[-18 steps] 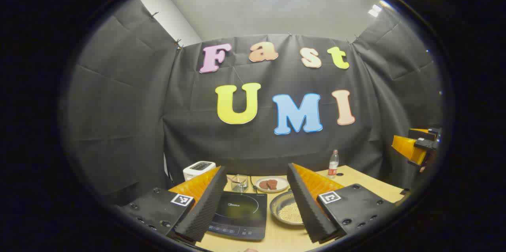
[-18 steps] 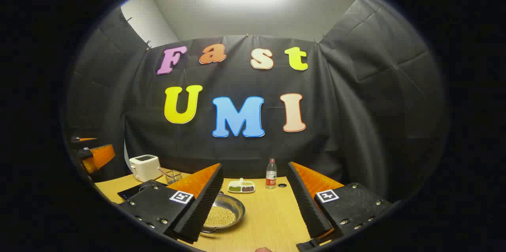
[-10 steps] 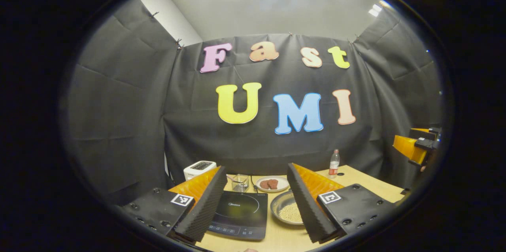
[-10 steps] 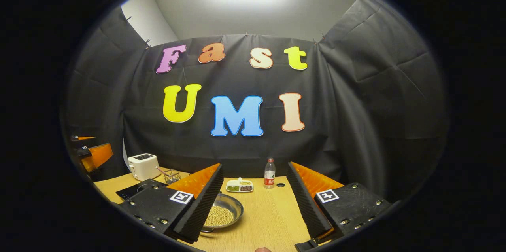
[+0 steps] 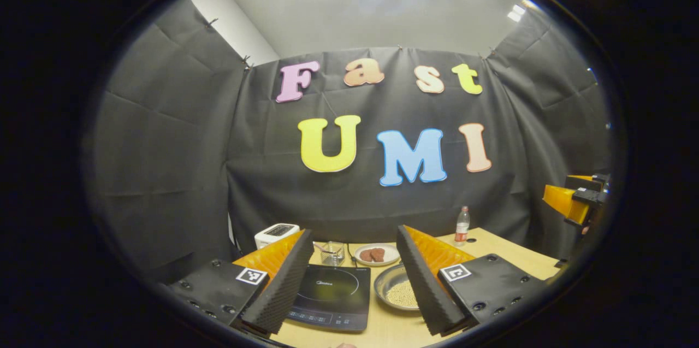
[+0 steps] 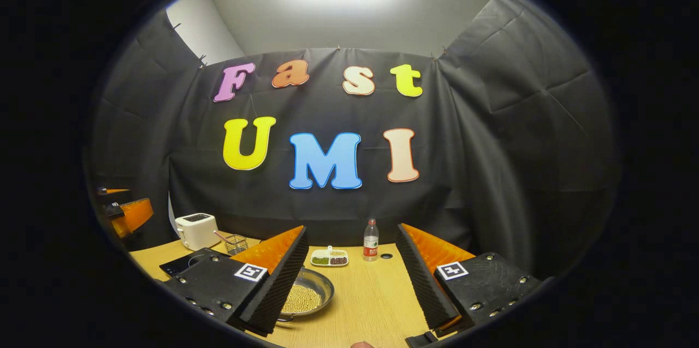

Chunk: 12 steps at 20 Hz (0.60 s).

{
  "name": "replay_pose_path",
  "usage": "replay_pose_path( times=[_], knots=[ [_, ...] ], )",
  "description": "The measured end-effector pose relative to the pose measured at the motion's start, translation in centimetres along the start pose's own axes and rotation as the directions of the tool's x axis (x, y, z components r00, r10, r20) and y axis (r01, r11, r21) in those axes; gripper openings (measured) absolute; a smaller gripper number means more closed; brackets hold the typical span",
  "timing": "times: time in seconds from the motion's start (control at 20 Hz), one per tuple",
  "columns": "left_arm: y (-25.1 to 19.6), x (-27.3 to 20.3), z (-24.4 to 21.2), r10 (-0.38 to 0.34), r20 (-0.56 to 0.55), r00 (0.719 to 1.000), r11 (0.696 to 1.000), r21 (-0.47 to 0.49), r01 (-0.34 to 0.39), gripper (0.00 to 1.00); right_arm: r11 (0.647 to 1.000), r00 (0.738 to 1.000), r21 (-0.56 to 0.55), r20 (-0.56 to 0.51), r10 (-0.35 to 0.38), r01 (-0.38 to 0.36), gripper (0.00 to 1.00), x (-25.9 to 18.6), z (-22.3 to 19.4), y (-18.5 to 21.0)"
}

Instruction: First push the handle of the pot to place it horizontally, then grasp the pot with both hands and set it on the induction cooktop.

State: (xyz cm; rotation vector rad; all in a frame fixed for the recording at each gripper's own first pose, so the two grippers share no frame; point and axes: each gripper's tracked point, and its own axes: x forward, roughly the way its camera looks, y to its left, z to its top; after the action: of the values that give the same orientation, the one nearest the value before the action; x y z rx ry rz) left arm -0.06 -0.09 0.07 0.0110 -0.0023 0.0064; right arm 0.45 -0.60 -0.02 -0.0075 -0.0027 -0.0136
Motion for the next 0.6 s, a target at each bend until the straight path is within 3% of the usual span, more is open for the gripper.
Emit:
replay_pose_path(
  times=[0.25,0.3,0.35,0.6],
  knots=[
    [-0.1,-0.3,0.1,0.007,-0.003,1.0,1.0,-0.004,-0.007,1.0,1.0,1.0,-0.005,0.004,0.016,-0.016,0.97,-0.1,0.2,0.0],
    [-0.1,-0.4,0.1,0.009,-0.005,1.0,1.0,-0.004,-0.009,0.94,1.0,1.0,-0.005,0.001,0.02,-0.02,0.97,-0.1,0.1,0.0],
    [-0.1,-0.4,0.1,0.01,-0.006,1.0,1.0,-0.003,-0.01,0.99,1.0,1.0,-0.006,-0.003,0.022,-0.022,0.97,-0.1,0.1,0.0],
    [-0.3,-1.2,0.2,0.017,-0.007,1.0,1.0,0.007,-0.017,0.99,0.999,0.999,-0.014,-0.007,0.04,-0.04,0.95,-0.3,0.0,0.0]
  ],
)
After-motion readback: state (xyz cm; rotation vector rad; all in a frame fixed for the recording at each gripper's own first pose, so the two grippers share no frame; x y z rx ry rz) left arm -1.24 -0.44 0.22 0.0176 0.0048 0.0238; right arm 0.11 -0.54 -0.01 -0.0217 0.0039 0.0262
